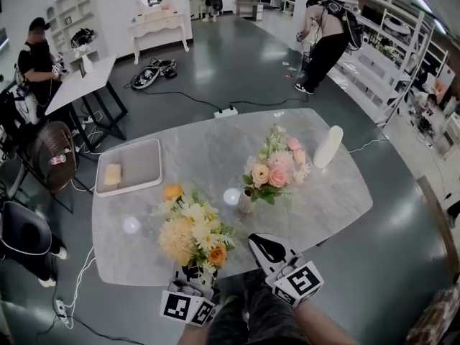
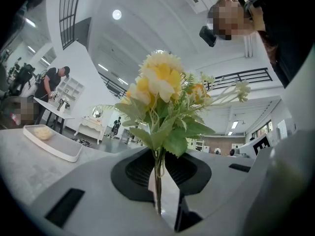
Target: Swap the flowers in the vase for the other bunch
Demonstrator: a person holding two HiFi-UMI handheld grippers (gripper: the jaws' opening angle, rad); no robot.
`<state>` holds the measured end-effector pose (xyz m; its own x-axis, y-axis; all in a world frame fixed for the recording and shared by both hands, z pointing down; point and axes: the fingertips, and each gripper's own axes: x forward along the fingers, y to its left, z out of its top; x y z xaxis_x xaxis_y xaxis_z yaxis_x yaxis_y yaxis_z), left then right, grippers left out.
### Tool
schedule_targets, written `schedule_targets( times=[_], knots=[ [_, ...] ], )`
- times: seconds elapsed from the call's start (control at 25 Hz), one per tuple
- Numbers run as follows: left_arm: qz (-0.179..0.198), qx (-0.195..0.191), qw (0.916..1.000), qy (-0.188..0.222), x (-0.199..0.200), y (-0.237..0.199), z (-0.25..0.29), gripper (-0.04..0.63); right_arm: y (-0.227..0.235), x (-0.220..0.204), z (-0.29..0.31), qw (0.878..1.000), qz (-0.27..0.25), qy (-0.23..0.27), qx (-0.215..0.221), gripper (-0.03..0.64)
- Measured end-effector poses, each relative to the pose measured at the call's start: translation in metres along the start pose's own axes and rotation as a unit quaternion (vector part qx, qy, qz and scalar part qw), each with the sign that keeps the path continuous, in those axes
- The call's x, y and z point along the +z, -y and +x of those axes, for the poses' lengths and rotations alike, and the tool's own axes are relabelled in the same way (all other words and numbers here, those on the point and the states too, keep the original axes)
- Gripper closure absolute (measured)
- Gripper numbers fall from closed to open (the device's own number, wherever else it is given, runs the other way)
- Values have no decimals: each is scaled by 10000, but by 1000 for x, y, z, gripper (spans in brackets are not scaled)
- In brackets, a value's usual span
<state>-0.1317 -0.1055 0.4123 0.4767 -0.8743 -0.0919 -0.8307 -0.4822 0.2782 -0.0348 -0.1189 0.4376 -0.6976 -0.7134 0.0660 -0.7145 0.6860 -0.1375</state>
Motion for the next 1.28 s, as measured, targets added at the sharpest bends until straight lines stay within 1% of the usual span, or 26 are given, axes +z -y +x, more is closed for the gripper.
schedule_targets(
  times=[0.16, 0.32, 0.8, 1.28],
  knots=[
    [6, -50, 10000, 16, 2, 6, -13, 518, -15, 3, -9, 9998, -154, 32, 78, 586],
    [9, -41, 10000, 2, 0, 7, -25, 518, -25, 0, -13, 9999, -108, 67, 106, 586],
    [-70, 67, 9998, 192, 14, 12, -30, 518, -27, 16, -17, 9995, -168, 165, 213, 586],
    [-163, 175, 9996, 170, 17, 58, -54, 518, -37, 26, -66, 9997, -99, 88, 220, 586]
  ],
)
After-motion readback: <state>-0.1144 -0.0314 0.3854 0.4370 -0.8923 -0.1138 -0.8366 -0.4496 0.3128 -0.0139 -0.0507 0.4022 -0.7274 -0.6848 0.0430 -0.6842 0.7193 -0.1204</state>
